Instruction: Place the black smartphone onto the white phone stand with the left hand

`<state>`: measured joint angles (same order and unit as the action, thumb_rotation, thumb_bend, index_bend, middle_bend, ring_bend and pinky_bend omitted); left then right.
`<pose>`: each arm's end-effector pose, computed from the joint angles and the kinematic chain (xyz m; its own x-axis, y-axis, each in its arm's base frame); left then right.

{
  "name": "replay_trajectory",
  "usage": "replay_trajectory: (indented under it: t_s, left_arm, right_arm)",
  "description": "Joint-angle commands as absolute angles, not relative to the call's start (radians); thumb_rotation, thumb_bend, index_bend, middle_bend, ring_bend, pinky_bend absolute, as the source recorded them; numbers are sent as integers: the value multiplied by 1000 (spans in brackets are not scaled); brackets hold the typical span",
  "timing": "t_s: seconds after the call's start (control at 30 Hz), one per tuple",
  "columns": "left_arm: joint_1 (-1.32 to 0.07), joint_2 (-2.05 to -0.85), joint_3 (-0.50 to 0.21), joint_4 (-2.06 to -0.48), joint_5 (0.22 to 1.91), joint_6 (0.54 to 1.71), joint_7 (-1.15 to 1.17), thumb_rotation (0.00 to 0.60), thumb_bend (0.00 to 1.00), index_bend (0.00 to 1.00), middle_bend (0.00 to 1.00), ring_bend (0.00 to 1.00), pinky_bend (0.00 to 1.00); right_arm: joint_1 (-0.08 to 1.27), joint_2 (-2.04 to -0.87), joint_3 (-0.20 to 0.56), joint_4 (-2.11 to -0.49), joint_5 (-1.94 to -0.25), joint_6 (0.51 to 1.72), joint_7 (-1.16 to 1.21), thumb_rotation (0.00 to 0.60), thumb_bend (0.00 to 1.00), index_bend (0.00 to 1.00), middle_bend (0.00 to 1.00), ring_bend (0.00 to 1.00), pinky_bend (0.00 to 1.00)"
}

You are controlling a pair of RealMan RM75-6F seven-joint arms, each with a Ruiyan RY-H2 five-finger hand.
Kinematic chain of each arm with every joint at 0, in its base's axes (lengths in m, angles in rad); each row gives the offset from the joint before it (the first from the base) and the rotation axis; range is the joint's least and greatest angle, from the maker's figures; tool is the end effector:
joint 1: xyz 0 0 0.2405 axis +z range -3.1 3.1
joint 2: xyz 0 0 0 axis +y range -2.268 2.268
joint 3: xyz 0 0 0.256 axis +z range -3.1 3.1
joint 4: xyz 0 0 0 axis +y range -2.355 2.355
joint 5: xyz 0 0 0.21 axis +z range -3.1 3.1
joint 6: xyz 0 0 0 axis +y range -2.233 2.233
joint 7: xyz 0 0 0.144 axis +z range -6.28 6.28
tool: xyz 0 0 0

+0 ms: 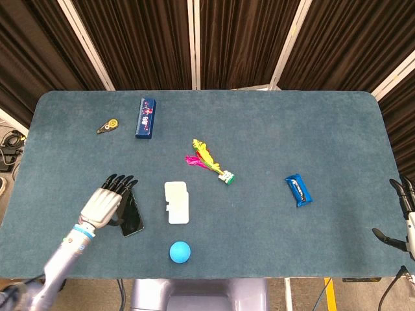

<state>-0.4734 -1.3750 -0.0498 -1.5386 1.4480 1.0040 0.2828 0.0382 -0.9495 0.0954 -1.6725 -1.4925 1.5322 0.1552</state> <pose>-0.2317 0.2700 0.0200 0.5832 0.2689 0.7665 0.7865 -0.4229 -0.4501 -0.3100 -0.1753 0.2199 0.3499 0.0797 0.9334 -0.9368 0.0229 0.3492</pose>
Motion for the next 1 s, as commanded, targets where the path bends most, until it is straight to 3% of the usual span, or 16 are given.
replay_trajectory:
  t_s: [0.03,0.23,0.47,0.77,1.0]
  left_arm:
    - [-546,-1293,-13,-1541,1565,932,190,600,0,0,0,0,0]
    - [-630,-1268,46,-1447,1734,906,67,600,0,59,0,11,74]
    - [-701,-1320,123,-1261,1899,966,-120,600,0,105,10,51,127]
    - [-737,-1393,189,-1053,1969,1002,-222,600,0,174,39,66,134]
    - [-741,-1449,223,-951,1984,1024,-252,600,0,165,38,66,129]
  right_arm:
    - [42,-955,98,-1672,-1480,1523,134,600,0,0,0,0,0]
    - [53,-974,106,-1667,-1439,1496,81,600,0,0,0,0,0]
    - [61,-986,117,-1665,-1404,1480,41,600,0,0,0,0,0]
    - [59,-990,129,-1653,-1361,1469,36,600,0,0,0,0,0]
    - [59,-989,133,-1649,-1351,1465,43,600,0,0,0,0,0]
